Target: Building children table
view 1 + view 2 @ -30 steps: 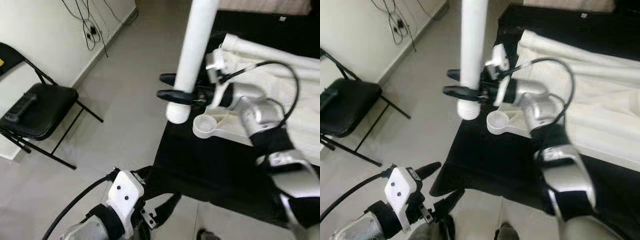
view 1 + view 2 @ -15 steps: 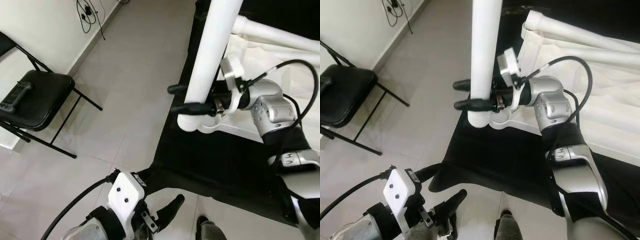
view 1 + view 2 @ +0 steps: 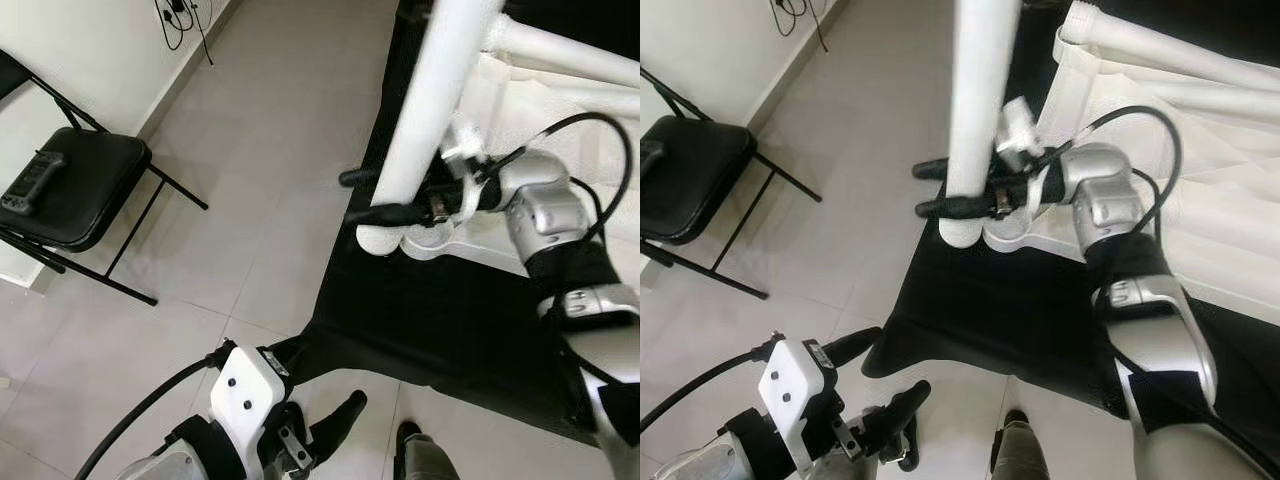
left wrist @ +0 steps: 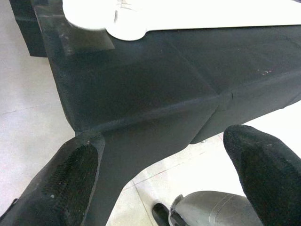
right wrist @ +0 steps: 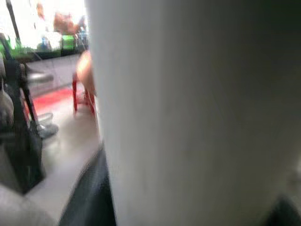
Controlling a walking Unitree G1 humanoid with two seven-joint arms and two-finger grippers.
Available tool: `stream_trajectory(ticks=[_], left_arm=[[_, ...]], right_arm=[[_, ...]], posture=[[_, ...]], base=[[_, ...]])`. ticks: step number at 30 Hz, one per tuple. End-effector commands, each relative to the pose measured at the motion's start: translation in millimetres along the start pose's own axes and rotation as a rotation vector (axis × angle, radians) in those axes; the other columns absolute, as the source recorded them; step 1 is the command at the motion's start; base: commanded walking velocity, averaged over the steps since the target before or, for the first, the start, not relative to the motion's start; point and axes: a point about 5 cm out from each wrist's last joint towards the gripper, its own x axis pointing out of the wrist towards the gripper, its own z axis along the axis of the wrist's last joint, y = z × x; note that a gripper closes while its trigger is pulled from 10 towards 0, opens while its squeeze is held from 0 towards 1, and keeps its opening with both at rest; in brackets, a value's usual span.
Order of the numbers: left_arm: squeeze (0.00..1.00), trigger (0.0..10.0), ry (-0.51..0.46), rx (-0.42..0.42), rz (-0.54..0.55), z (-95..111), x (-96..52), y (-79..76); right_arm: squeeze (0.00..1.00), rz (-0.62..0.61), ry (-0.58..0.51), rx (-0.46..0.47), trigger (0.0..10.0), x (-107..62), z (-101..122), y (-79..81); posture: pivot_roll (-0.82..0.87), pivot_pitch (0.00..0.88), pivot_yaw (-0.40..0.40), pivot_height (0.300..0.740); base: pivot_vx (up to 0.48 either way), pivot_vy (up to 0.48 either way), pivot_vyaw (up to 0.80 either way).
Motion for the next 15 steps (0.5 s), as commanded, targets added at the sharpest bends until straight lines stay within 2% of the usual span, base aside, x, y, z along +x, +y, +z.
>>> stream_trajectory(ticks=[1, 5, 15], left_arm=[[0.0, 10.0, 0.028, -0.009, -0.011, -1.9, -3.9, -2.1], [0.0, 10.0, 0.029, -0.013, -0.01, -2.1, -4.3, -2.0], [0.0, 10.0, 0.029, -0.018, -0.009, -2.1, -4.2, -2.6]], right_arm=[[0.0, -0.001, -0.046, -0.016, 10.0, -4.9, 11.4, -1.6], [0.0, -0.014, -0.115, -0.024, 10.0, -6.6, 21.7, -5.1], [0.0, -0.006, 0.04, -0.024, 10.0, -12.7, 3.1, 1.7]], posture=[[0.07, 0.398, 0.098, 0.74], [0.07, 0.398, 0.098, 0.74], [0.07, 0.401, 0.095, 0.74]], base=[[0.0, 0.0, 0.0], [0.0, 0.0, 0.0], [0.0, 0.0, 0.0]])
